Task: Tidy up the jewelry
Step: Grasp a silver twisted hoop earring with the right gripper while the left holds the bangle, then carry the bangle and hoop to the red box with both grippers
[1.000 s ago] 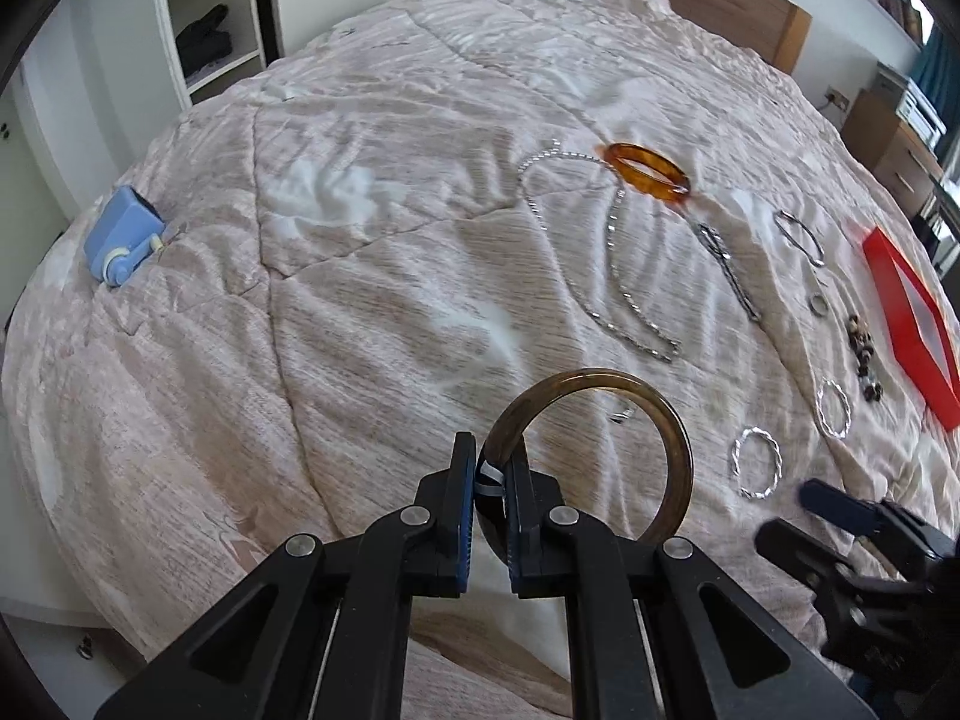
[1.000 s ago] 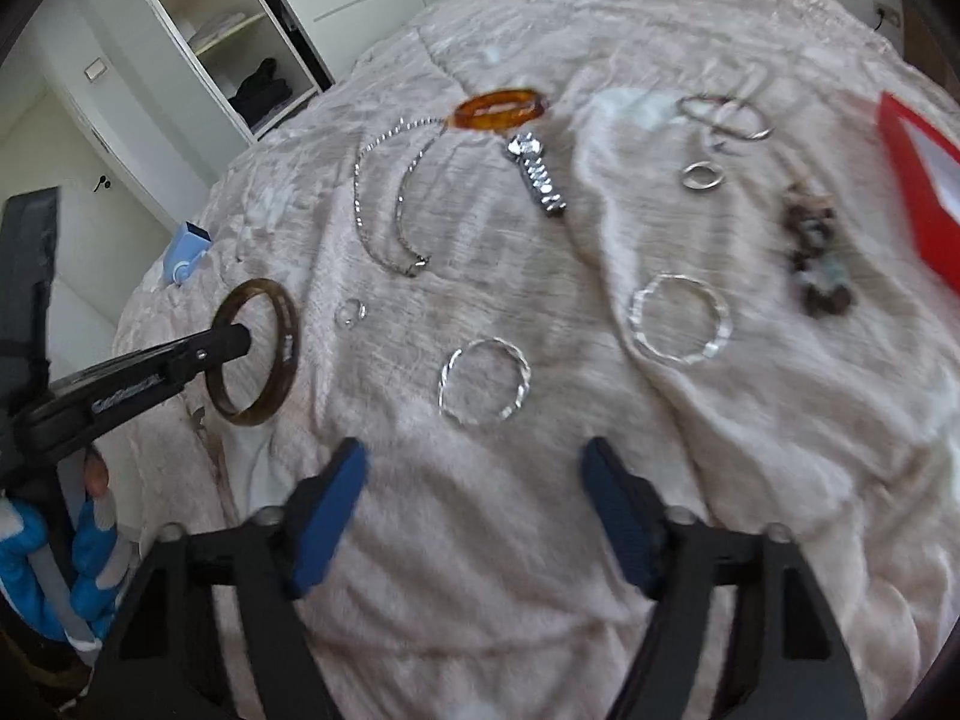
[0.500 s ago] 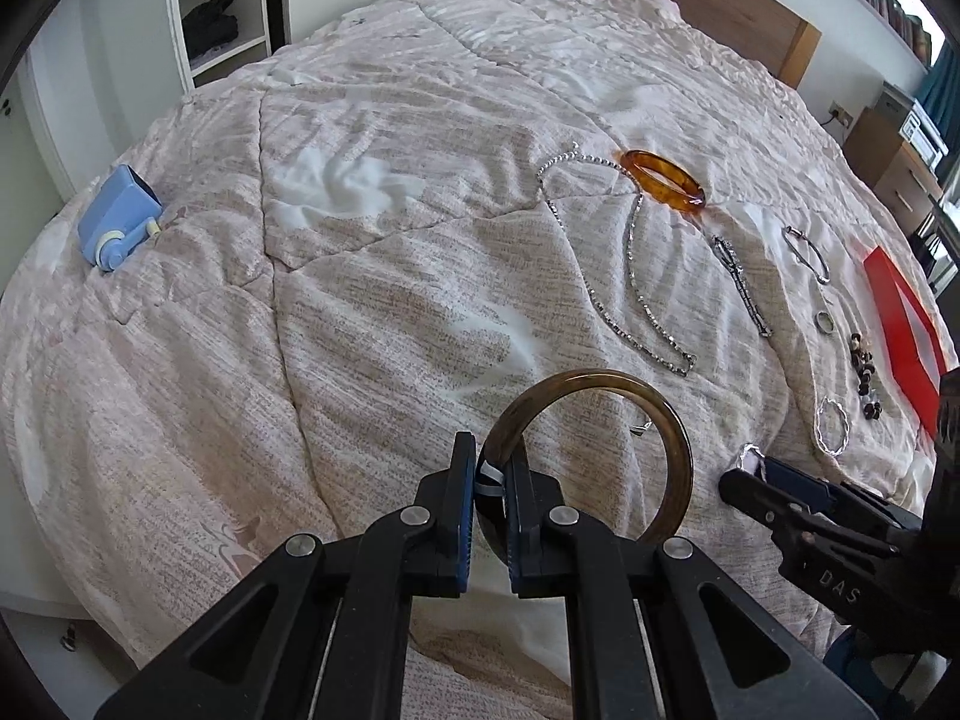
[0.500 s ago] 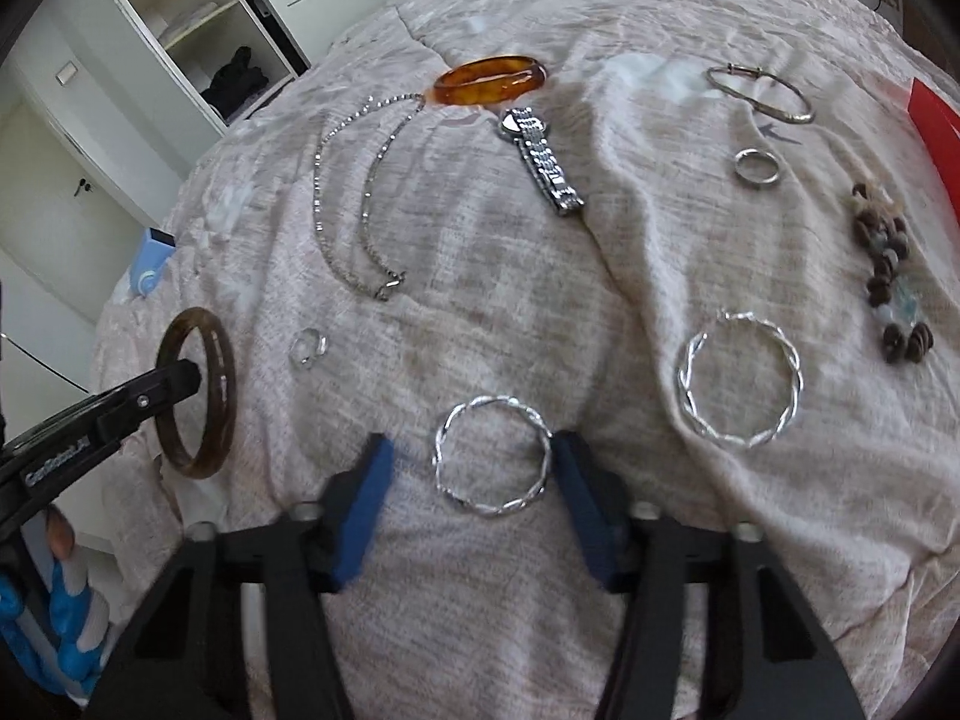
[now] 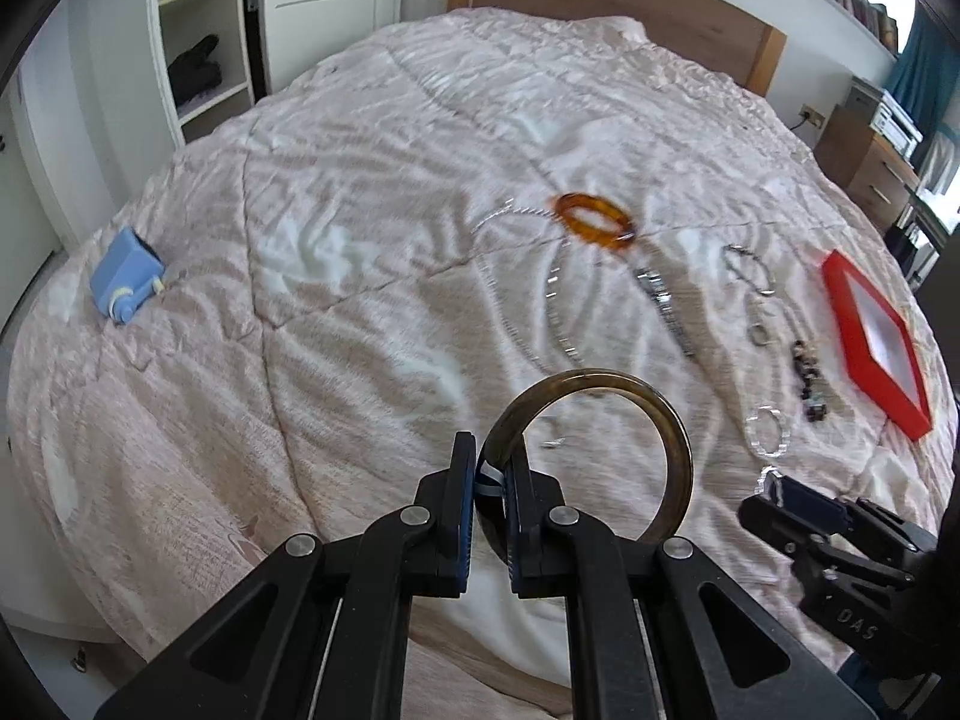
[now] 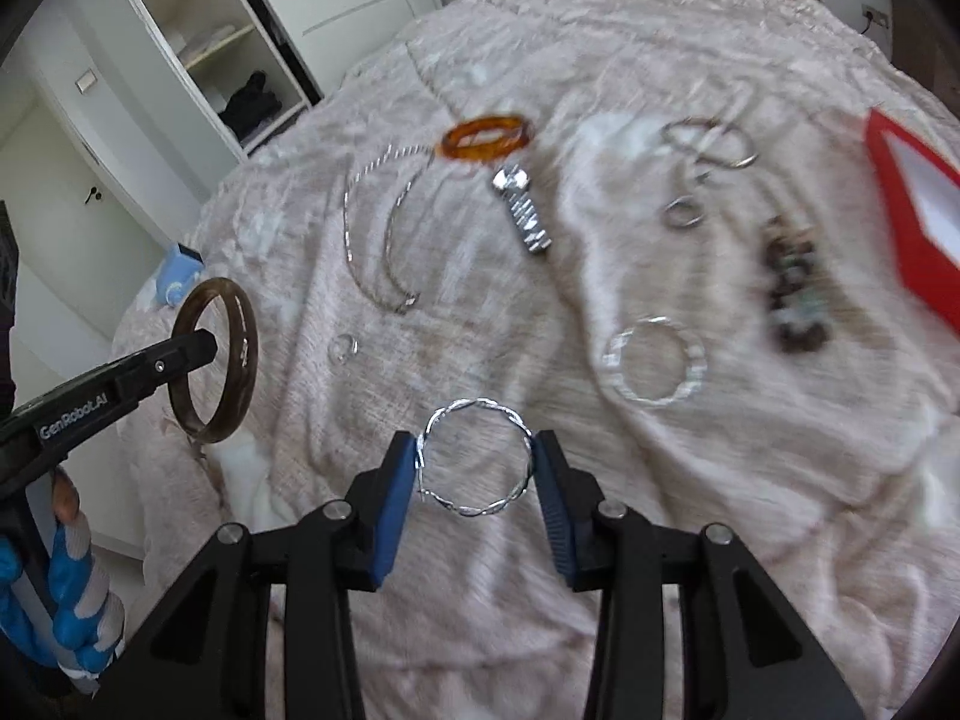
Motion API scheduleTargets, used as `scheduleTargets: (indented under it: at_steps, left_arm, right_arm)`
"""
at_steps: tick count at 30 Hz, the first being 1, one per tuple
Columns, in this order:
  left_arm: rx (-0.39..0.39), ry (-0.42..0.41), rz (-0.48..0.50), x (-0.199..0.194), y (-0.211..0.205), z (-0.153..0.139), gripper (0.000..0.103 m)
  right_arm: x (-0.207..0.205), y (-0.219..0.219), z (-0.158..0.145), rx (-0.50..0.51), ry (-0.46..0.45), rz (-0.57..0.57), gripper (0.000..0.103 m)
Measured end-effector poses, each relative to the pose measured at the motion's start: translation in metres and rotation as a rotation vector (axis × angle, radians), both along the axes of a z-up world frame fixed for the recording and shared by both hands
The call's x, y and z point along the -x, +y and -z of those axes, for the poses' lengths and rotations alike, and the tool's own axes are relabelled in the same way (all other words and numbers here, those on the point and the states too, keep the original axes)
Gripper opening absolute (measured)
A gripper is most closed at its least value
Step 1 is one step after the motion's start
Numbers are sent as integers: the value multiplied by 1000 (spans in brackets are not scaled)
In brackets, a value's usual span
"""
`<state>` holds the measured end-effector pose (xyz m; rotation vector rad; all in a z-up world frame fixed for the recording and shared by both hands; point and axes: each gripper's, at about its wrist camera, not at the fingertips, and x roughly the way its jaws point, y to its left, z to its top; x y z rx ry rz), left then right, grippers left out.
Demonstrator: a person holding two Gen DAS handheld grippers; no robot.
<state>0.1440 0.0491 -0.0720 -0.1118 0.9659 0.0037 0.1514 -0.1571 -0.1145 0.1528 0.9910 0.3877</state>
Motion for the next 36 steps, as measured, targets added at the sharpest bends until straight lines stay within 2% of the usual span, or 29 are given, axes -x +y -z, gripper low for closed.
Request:
scheduleTargets:
  at_steps: [4,9,16,21,25,30,36]
  left_arm:
    - [3,-20,43,3,-25,-19,9]
    - [17,-40,121,-3,-71,-41,9]
    - [25,-63,259,-34,-166,-65,9]
    - [14,-73,350,-70,-243,-68,9]
    - [-13,-54,394,-104,-300,-51,9]
    - [-34,7,430,-145,-360,-15,9]
    - [-68,74,465,-168,-394,28,9]
  right_arm:
    - [13,-32,-23,-3,-45,56,38]
    - [21,-95,-54,21,-110,161,38]
    - [15,-188,-88,51,-188,317,38]
    - [-12,-251,-100,95,-224,398,38]
    - [-39,-287,-90,112,-215,440,38]
    - [-77,-323,-54,131,-156,467,38]
    - [-106,-337,-8,152,-71,433,38]
